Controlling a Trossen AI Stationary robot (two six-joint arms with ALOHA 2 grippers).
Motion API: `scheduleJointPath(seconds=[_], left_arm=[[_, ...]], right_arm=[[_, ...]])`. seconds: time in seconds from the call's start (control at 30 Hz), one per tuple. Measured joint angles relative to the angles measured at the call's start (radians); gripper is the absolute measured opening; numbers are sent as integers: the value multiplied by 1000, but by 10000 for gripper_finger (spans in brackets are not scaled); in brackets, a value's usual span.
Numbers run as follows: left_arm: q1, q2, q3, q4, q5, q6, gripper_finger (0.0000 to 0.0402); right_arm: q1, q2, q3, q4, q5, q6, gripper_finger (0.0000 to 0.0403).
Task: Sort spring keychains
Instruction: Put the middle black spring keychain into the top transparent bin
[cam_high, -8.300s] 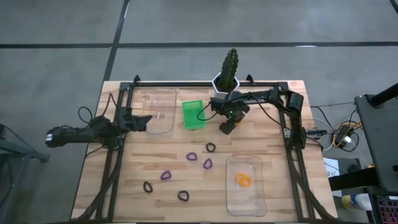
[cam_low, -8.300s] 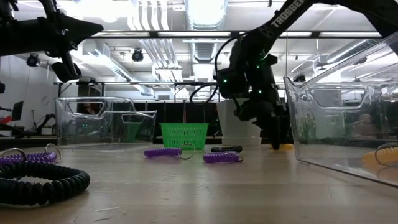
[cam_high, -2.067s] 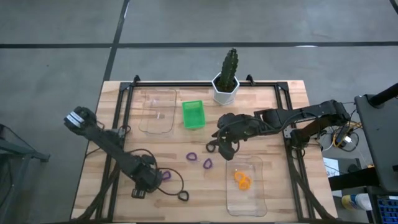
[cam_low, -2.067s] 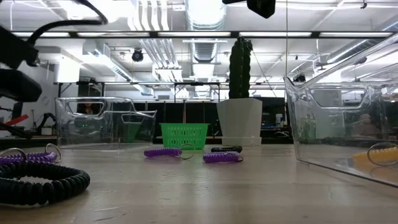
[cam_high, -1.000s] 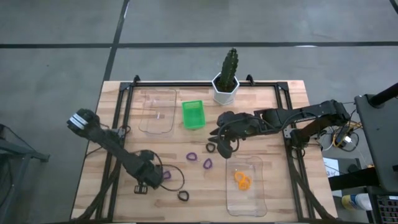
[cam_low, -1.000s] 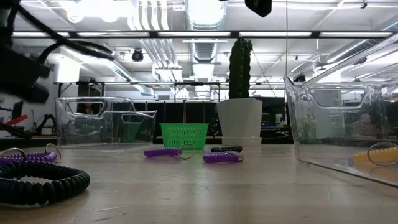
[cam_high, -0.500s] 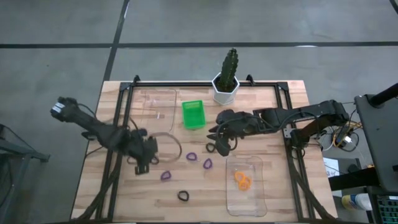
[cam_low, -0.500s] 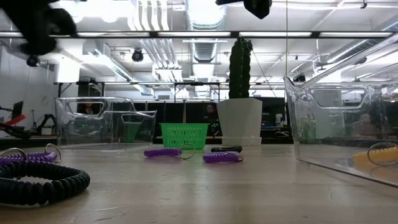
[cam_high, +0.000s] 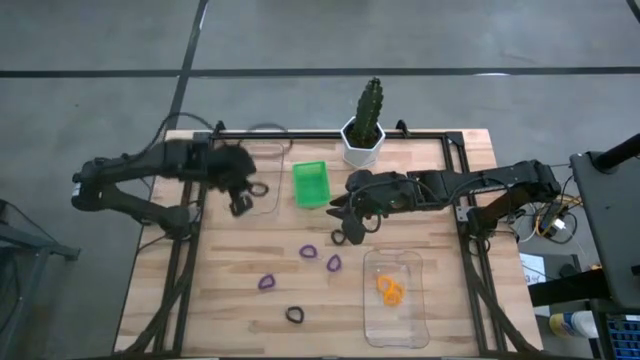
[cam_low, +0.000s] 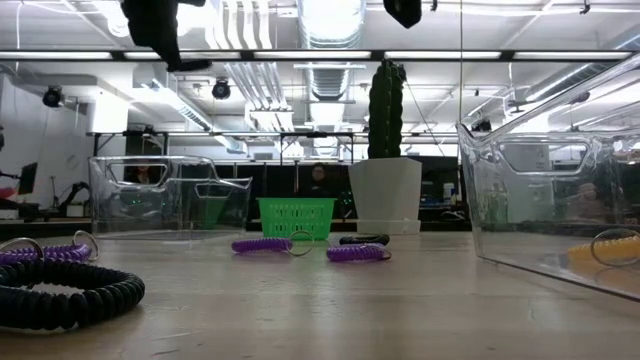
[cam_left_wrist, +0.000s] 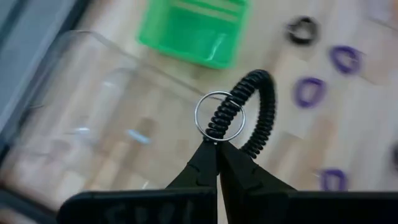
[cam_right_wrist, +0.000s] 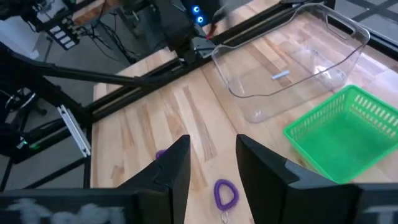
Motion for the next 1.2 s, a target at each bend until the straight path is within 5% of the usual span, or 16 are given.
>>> scheduleJointPath(seconds=[0.23, 0.43, 1.2], left_arm=[[297, 20, -54, 6, -2, 115, 0], [425, 96, -139, 17, 5, 129, 0], [435, 496, -204, 107, 104, 173, 6]], right_arm=[[0, 0, 0, 16, 0, 0, 118], [0, 0, 0, 16, 0, 0, 118], [1, 0, -5, 14, 0, -26, 118]])
